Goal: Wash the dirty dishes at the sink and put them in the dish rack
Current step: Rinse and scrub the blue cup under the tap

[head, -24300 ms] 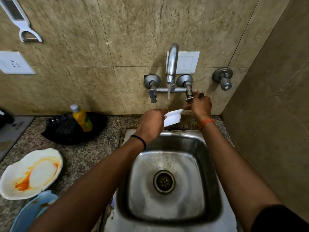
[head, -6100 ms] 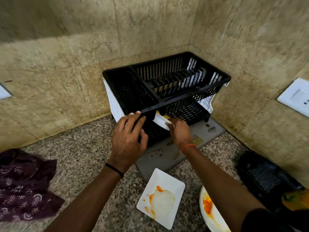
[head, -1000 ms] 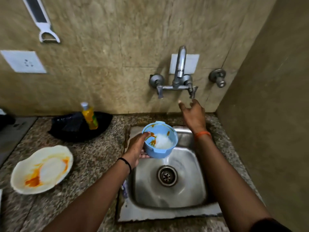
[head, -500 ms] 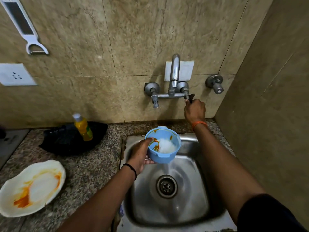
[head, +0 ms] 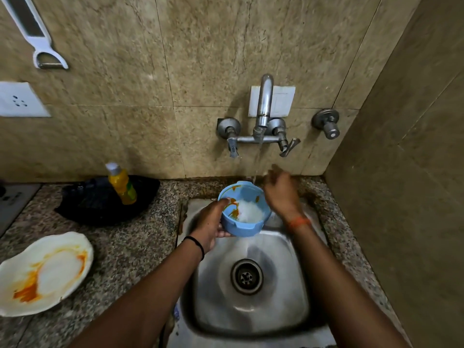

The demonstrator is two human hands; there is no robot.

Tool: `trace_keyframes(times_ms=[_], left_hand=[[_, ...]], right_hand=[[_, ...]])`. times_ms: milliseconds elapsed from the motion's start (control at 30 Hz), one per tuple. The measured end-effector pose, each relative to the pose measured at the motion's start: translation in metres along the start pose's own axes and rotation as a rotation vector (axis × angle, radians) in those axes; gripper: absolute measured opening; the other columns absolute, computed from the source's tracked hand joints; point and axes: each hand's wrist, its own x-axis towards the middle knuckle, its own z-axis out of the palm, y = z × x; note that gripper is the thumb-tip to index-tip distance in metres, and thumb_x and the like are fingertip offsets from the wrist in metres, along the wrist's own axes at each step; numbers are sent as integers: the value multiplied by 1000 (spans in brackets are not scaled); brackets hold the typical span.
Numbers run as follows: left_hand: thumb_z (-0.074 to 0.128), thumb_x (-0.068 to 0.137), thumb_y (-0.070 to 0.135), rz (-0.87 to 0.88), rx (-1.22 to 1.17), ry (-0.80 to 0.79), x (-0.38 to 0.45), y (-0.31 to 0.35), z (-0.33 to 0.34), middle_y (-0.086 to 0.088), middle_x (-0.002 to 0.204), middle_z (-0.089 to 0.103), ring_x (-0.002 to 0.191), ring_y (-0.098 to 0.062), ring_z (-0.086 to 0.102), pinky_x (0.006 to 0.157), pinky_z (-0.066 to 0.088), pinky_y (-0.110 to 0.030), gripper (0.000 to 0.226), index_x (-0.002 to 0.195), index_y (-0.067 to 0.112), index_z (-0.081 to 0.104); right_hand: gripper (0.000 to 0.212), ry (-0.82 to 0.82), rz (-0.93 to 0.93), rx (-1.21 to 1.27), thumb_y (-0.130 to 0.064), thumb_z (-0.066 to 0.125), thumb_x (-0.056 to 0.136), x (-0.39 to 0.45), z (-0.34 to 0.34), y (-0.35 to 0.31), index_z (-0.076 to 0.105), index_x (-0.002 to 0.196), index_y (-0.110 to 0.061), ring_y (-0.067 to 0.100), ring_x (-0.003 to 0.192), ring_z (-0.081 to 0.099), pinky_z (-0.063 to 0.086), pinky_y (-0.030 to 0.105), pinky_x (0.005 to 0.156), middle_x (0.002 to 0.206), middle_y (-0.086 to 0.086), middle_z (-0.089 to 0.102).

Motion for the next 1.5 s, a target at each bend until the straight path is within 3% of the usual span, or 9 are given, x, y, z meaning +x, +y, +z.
trace_keyframes(times_ms=[267,467,600,833,933,1067,1267,1400,1500], left_hand=[[63,87,42,112,82,-8,12,-13,12,-8,105,73,92,-27,70,69,59,-38,29,110,24,65],[57,92,37,104,71,14,19,-17,9,-7,104,71,85,-23,68,69,57,-36,24,110,24,66],[57,93,39,128,39,16,23,-17,0,-6,93,72,76,-20,68,66,57,-35,28,113,21,64],[55,94,41,134,83,-27,30,-20,-2,-1,100,72,82,-18,68,59,56,-30,27,115,27,65],[55,93,44,96,31,-6,36,-21,-10,0,92,72,79,-20,69,69,58,-38,27,112,27,63],[51,95,44,107,-28,-3,39,-20,2,0,95,71,78,-18,68,63,55,-29,29,118,27,59],[57,93,41,77,-61,48,50,-18,-9,-3,85,72,66,-19,68,59,56,-31,23,105,24,65],[59,90,46,56,9,2,55,-9,-11,-10,101,70,89,-31,69,79,58,-51,24,98,24,62],[61,90,43,107,9,30,60,0,-5,-7,91,71,74,-23,69,50,55,-28,22,96,23,65]], right_hand=[[38,-509,-345,-865,-24,29,101,-48,12,18,57,119,-6,35,113,54,37,40,97,123,18,60],[36,-771,-307,-577,-30,29,101,-40,26,19,55,121,-13,34,113,55,45,44,91,122,16,59],[63,-477,-408,-872,-39,9,94,-41,24,34,63,112,-11,33,112,57,42,39,95,119,18,63],[36,-768,-304,-469,-33,28,100,-42,36,33,53,124,-23,30,112,57,43,37,87,126,11,61],[53,-461,-614,-828,-37,22,96,-43,29,44,68,109,-14,32,104,63,42,39,94,105,16,70],[62,-470,-470,-1038,-36,12,95,-40,40,33,58,129,-12,33,132,44,8,55,117,127,14,63],[42,-644,-433,-524,-44,44,91,-50,48,37,52,130,-31,30,112,59,44,34,87,121,9,66],[46,-425,-589,-1067,-36,51,88,-29,38,55,53,132,-19,23,133,43,-5,54,118,129,3,62],[36,-346,-559,-1220,-25,45,93,-28,42,49,61,124,-16,26,131,44,-10,53,116,121,4,66]])
